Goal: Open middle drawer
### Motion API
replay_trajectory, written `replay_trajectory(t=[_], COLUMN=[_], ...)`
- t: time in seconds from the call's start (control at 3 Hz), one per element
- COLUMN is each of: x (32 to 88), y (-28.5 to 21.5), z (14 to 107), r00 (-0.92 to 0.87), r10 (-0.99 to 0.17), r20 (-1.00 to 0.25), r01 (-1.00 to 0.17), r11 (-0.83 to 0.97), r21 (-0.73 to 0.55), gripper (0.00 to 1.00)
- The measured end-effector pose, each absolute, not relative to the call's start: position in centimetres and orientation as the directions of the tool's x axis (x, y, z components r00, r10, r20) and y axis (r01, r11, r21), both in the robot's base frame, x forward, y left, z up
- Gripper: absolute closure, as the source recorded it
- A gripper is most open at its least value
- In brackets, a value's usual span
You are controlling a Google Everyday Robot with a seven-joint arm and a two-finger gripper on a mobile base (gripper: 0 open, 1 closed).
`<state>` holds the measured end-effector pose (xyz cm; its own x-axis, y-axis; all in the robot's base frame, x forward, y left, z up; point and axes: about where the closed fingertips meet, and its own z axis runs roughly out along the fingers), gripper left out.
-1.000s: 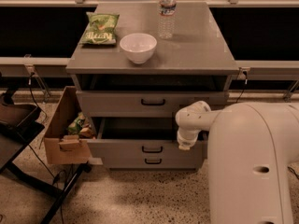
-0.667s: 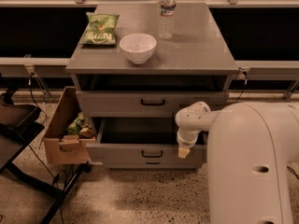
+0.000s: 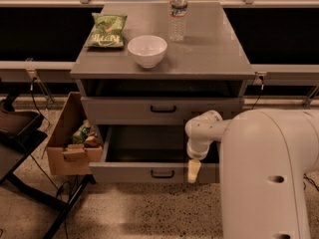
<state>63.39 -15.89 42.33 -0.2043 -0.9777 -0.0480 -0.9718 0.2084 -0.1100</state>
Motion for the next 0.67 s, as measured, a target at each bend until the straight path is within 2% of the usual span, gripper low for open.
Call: replay_trajectory(t=[0.33, 0.67], x=[63.1, 59.4], y=[-15.9, -15.6], z=[42.2, 40.9], r00=[-0.205, -0.213], r10=[-0.978, -0.975], r20=[-0.049, -0.070], r01=[-0.972, -0.974], r11=[0.209, 0.217], r21=[-0.107, -0.058], gripper=[0.00, 0.00])
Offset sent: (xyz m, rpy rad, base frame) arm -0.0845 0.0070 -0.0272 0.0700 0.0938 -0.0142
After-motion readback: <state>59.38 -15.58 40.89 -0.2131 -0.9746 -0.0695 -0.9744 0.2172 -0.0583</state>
